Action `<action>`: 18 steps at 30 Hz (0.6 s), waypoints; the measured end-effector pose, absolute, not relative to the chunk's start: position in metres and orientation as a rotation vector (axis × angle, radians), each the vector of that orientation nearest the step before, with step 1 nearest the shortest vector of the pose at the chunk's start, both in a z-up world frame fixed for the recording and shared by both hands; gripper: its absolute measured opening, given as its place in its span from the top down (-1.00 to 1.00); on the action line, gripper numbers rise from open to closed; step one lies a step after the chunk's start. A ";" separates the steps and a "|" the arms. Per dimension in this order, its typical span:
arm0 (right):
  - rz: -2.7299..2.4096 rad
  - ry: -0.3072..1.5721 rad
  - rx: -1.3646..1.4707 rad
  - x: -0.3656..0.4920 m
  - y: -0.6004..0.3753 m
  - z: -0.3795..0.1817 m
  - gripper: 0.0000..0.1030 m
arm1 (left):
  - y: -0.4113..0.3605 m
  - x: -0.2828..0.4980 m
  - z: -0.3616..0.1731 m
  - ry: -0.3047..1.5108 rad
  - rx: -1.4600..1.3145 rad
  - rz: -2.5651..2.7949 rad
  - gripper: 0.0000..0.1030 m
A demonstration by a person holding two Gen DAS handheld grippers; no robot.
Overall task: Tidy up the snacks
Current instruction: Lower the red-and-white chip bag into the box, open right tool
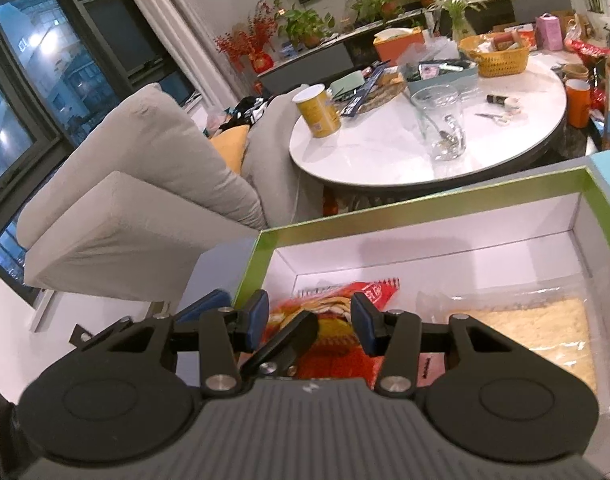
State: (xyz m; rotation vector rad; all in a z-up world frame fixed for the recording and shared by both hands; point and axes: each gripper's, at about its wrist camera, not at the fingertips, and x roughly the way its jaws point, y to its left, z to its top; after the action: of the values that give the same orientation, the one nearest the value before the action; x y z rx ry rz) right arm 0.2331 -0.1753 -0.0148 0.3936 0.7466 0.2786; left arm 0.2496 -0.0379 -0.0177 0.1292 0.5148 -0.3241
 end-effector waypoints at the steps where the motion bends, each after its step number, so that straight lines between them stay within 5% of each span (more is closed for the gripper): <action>1: 0.280 0.745 0.400 0.232 -0.177 -0.014 0.12 | -0.037 0.250 -0.018 0.516 0.128 -0.320 -0.12; 18: 0.286 0.701 0.393 0.203 -0.188 0.004 0.12 | -0.038 0.217 0.000 0.479 0.128 -0.317 -0.12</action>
State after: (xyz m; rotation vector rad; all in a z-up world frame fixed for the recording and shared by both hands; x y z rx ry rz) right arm 0.2033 -0.1880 0.0044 0.3928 0.7015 0.2863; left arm 0.2169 -0.0382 0.0002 0.1278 0.4788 -0.3173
